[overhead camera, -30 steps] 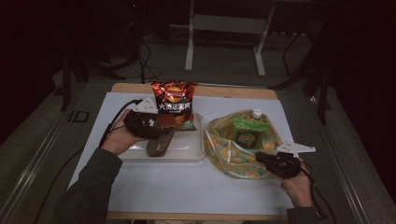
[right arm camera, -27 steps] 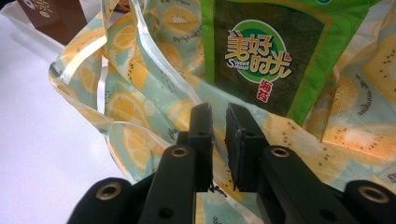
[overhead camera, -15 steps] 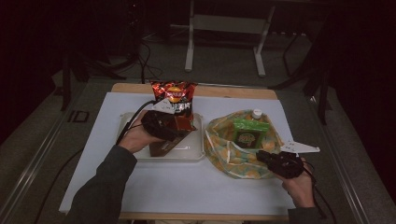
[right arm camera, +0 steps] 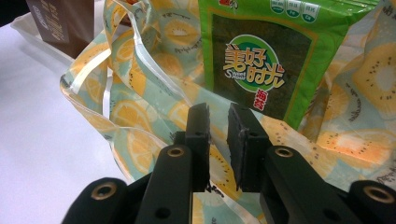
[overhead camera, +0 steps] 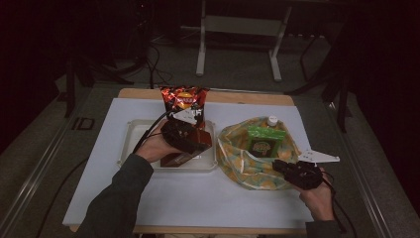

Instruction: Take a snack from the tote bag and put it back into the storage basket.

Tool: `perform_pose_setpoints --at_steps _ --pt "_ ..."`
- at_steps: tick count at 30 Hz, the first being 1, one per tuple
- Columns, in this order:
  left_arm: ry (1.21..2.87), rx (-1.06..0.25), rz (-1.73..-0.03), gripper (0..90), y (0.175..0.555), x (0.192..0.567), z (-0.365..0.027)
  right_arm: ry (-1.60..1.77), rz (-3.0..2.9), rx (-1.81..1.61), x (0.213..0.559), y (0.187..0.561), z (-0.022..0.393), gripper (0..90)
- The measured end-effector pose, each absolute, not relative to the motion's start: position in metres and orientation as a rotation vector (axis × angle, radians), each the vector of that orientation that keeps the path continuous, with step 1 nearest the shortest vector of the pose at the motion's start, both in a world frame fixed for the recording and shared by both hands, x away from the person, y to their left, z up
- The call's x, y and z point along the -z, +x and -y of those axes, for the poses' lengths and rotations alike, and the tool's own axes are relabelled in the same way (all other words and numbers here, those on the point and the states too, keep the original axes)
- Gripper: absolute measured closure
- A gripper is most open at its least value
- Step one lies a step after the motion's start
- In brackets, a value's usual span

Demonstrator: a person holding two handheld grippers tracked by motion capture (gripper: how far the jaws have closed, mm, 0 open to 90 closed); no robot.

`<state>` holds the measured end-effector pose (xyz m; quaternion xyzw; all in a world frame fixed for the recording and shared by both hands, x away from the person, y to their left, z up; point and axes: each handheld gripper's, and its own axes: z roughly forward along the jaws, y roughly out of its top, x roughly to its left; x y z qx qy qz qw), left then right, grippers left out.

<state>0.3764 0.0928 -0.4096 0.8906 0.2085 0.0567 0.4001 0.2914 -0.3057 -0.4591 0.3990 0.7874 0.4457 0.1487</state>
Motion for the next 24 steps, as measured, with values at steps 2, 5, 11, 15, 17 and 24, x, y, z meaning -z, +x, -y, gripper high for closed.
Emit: perform_pose_setpoints --at_steps 2,5,11,15,17,24 --pt "2.249 -0.138 -0.533 33.4 0.376 0.411 -0.09 1.146 -2.264 -1.282 0.459 0.291 0.306 78.4" --pt "2.252 -0.128 -0.542 31.9 0.376 0.416 -0.086 1.144 -2.262 -1.283 0.459 0.291 0.306 78.1" --pt "2.266 -0.135 -0.556 30.4 0.376 0.426 -0.078 1.147 -2.259 -1.286 0.458 0.291 0.307 77.9" --pt "2.292 -0.138 -0.552 30.0 0.376 0.429 -0.074 1.145 -2.256 -1.289 0.458 0.291 0.307 77.9" --pt "2.294 -0.133 -0.554 29.9 0.375 0.431 -0.073 1.145 -2.255 -1.29 0.458 0.291 0.307 77.9" --pt "2.328 -0.133 -0.555 29.2 0.375 0.437 -0.069 1.141 -2.251 -1.295 0.457 0.29 0.308 77.7"
